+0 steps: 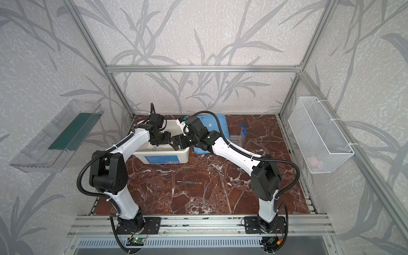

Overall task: Organize the chemistry lab equipment
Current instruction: 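Lower the crucible into the white bin and open the left gripper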

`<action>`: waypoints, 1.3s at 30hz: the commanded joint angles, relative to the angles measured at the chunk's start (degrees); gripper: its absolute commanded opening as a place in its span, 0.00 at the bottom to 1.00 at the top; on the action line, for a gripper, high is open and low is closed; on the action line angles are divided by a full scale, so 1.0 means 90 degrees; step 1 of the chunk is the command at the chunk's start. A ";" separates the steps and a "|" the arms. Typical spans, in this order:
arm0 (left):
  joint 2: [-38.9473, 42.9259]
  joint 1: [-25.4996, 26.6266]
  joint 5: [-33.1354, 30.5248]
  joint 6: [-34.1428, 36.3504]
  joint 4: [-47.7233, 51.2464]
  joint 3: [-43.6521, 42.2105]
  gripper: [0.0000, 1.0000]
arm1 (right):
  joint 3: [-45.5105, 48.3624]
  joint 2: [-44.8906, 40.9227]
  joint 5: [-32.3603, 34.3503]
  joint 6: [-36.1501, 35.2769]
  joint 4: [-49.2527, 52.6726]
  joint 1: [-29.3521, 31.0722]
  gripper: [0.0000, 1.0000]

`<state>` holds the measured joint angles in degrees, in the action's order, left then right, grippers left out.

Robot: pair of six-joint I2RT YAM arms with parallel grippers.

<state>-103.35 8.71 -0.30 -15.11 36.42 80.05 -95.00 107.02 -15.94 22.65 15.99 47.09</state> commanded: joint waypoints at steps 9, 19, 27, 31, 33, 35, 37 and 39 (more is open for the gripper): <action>-0.0444 -0.0195 0.0088 -0.0320 -0.0729 -0.0422 0.21 | -0.0788 0.0551 -0.0316 -0.0027 0.0319 -0.0010 0.94; -0.0728 -0.0226 0.0033 -0.0497 -0.0971 -0.0710 0.21 | -0.1219 0.1008 -0.0494 0.0029 0.0550 -0.0021 0.94; -0.0713 -0.0226 -0.0064 -0.0476 -0.1005 -0.0821 0.29 | -0.1268 0.1154 -0.0446 -0.0003 0.0604 -0.0021 0.94; -0.0749 -0.0226 -0.0017 -0.0474 -0.0906 -0.0762 0.37 | -0.1275 0.1175 -0.0419 -0.0027 0.0649 -0.0026 0.94; -0.0697 -0.0225 -0.0062 -0.0488 -0.0923 -0.0760 0.41 | -0.1274 0.1152 -0.0390 -0.0060 0.0680 -0.0028 0.94; -0.0620 -0.0226 -0.0084 -0.0508 -0.0822 -0.0684 0.49 | -0.1285 0.1131 -0.0348 -0.0084 0.0703 -0.0035 0.94; -0.0491 -0.0219 -0.0068 -0.0498 -0.0753 -0.0628 0.55 | -0.1287 0.1098 -0.0340 -0.0095 0.0728 -0.0052 0.94; -0.0353 -0.0216 -0.0103 -0.0500 -0.0720 -0.0597 0.60 | -0.1289 0.1059 -0.0338 -0.0095 0.0732 -0.0059 0.94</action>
<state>-109.12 7.01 -0.45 -18.15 26.74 73.78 -104.42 116.44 -19.46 22.48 21.63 46.85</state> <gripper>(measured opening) 0.657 0.941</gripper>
